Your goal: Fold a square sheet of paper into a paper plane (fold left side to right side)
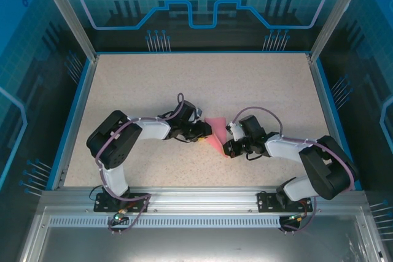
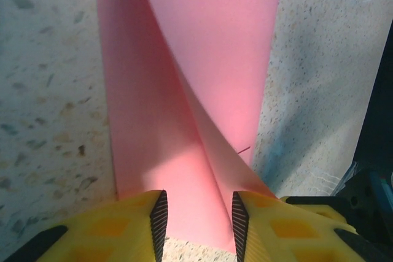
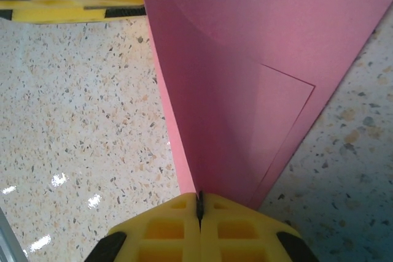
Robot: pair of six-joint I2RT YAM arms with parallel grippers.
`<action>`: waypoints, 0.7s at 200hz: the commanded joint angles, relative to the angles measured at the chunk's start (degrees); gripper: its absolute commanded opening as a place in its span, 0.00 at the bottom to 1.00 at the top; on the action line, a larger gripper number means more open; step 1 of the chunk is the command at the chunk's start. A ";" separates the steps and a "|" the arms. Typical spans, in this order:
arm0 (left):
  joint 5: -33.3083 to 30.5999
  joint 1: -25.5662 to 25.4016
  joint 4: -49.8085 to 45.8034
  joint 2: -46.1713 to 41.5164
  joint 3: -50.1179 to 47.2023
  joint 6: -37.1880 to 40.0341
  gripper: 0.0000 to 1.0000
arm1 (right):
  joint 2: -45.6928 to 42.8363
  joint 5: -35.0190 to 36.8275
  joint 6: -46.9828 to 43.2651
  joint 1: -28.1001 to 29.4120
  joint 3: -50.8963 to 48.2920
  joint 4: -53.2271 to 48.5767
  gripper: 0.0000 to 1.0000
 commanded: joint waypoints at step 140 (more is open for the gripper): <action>0.47 -0.97 -2.88 6.02 5.67 0.91 0.41 | -2.17 -11.25 3.75 -5.82 -0.66 3.58 0.39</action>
